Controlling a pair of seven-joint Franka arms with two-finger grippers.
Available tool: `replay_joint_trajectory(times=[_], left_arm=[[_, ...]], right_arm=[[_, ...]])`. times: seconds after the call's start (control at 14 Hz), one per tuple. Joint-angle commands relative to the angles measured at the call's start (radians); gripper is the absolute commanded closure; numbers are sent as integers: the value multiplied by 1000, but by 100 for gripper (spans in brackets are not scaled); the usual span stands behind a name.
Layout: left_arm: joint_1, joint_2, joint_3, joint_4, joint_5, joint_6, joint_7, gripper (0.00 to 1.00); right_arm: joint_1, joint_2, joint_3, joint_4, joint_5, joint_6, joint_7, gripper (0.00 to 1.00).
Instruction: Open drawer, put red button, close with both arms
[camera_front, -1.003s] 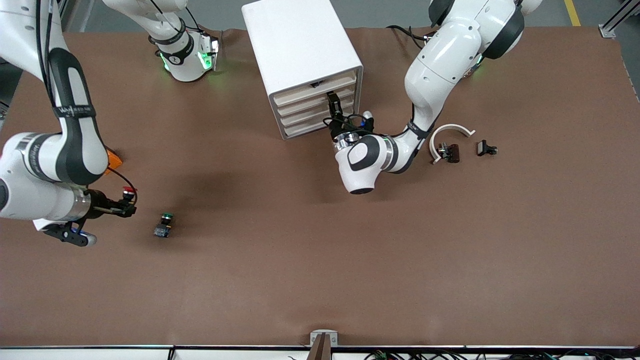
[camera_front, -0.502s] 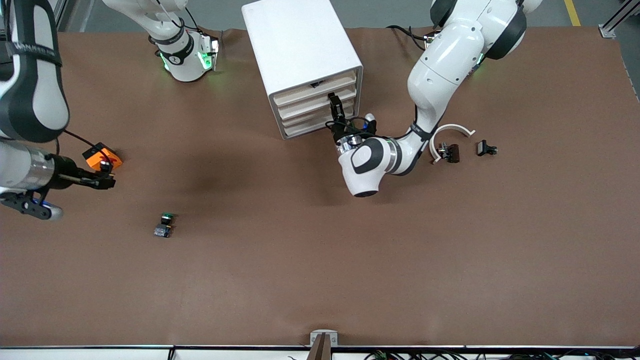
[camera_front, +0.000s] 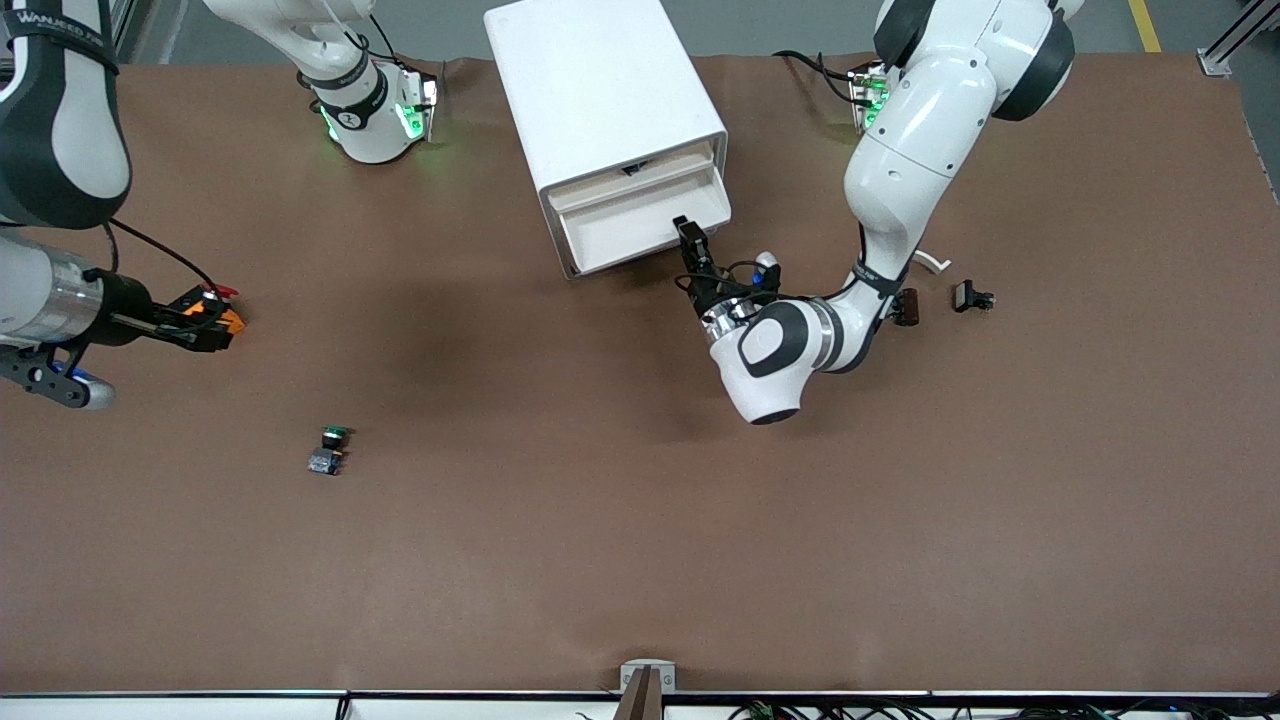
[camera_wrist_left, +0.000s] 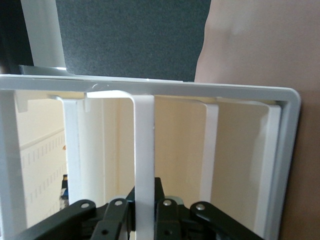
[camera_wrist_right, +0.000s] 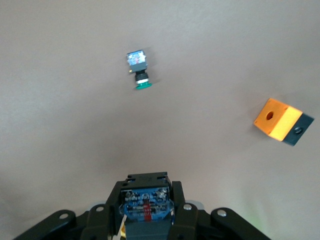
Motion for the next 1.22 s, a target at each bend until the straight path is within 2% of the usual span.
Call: replay_joint_trajectory(times=[0.0, 0.36, 0.57, 0.65, 0.72, 0.79, 0.86, 1.15], left_arm=[[39, -3, 26, 11, -14, 21, -18, 90], [83, -5, 26, 14, -15, 23, -20, 89], [85, -3, 26, 14, -15, 23, -17, 86], [83, -3, 26, 14, -15, 23, -18, 71], [83, -3, 26, 14, -14, 21, -21, 51], [83, -3, 26, 13, -17, 21, -21, 9], [83, -3, 26, 13, -17, 21, -23, 1], [85, -12, 24, 14, -18, 21, -20, 0]], right_arm=[[66, -12, -2, -12, 11, 18, 110, 100], [215, -3, -2, -15, 31, 85, 366, 100], [318, 8, -2, -17, 31, 145, 538, 100], [350, 11, -2, -17, 31, 162, 596, 100], [379, 15, -2, -17, 31, 171, 641, 100], [414, 17, -4, -17, 31, 183, 687, 100], [450, 19, -4, -18, 31, 192, 728, 100], [605, 55, -4, -18, 23, 261, 936, 100]])
